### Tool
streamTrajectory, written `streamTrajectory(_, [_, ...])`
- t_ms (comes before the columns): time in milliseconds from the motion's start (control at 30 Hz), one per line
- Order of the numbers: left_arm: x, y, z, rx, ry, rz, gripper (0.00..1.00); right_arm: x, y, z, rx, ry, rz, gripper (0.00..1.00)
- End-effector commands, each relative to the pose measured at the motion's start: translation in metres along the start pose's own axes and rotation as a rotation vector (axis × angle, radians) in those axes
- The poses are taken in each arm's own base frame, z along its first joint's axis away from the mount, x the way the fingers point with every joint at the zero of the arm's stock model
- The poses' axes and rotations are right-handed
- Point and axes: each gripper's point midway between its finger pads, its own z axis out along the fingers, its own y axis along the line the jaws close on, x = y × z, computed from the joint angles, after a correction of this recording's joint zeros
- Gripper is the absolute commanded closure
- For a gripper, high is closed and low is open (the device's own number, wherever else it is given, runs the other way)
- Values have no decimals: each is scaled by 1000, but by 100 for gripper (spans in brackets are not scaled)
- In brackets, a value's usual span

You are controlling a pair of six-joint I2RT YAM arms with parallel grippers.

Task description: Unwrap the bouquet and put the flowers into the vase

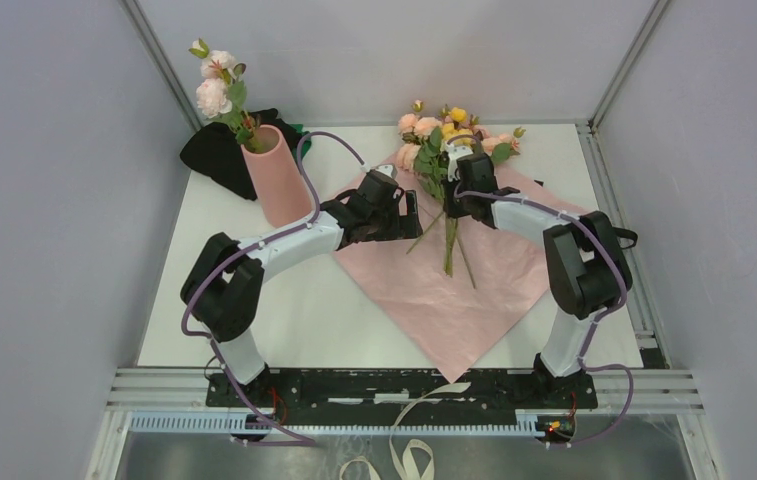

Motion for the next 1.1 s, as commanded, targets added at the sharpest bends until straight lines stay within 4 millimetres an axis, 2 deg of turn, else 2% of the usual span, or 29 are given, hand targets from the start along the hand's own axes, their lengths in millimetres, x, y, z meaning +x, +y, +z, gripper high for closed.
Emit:
streamTrajectory(0, [-27,-16,-6,52,-66,45,0,-49,13,-40,-47,-148,-12,100])
streamTrajectory(133, [-44,-27,-10,74,-104,49,0,-74,15,-70,-51,-223,-25,100])
streamTrajectory(267, [-61,-35,-14,109,-153,38,0,-85,19,-89,-71,-264,-31,100])
streamTrajectory(367, [-78,-48,-20,182,-200,22,0,-85,23,-98,-93,-284,-29,100])
streamTrajectory(600, [-115,-92,-37,462,-279,-24,0,-76,32,-111,-140,-300,-27,100])
streamTrajectory(767, [-132,-102,-40,605,-346,-128,0,-71,42,-125,-176,-327,-35,100])
streamTrajectory(933, [-131,-115,-30,727,-311,-233,0,-74,53,-138,-202,-357,-45,100])
streamTrajectory(1067, [-121,-115,-19,763,-271,-297,0,-80,54,-144,-201,-368,-53,100])
